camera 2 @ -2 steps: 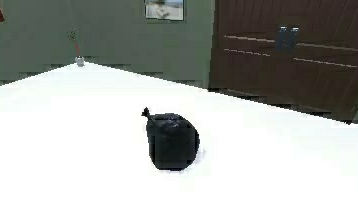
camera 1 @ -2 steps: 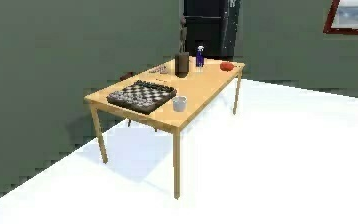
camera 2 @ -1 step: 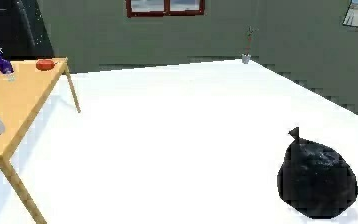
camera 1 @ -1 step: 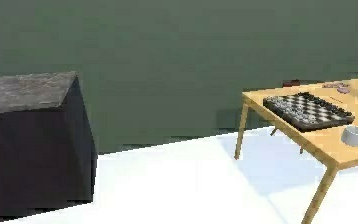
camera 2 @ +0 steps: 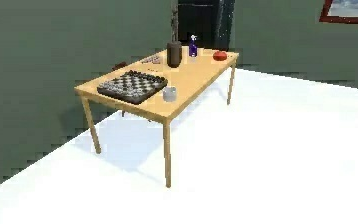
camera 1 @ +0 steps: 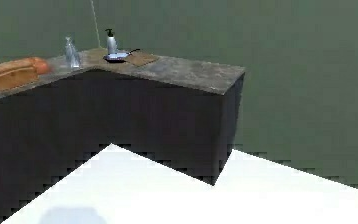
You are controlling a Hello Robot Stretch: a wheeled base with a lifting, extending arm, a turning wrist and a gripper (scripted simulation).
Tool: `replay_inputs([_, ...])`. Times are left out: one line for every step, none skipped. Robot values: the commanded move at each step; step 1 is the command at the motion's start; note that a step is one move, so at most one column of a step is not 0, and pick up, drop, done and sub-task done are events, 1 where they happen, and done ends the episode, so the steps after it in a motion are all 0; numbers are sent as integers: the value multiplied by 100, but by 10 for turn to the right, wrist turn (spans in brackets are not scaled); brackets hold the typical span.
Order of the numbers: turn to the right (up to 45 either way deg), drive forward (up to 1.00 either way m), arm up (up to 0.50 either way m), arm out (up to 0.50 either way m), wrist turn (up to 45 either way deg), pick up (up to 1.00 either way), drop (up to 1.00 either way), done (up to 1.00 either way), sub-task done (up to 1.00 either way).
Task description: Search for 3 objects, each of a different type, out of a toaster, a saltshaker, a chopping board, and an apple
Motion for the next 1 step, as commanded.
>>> replay_inputs([-90,0,0,0,0,0,0,0,0])
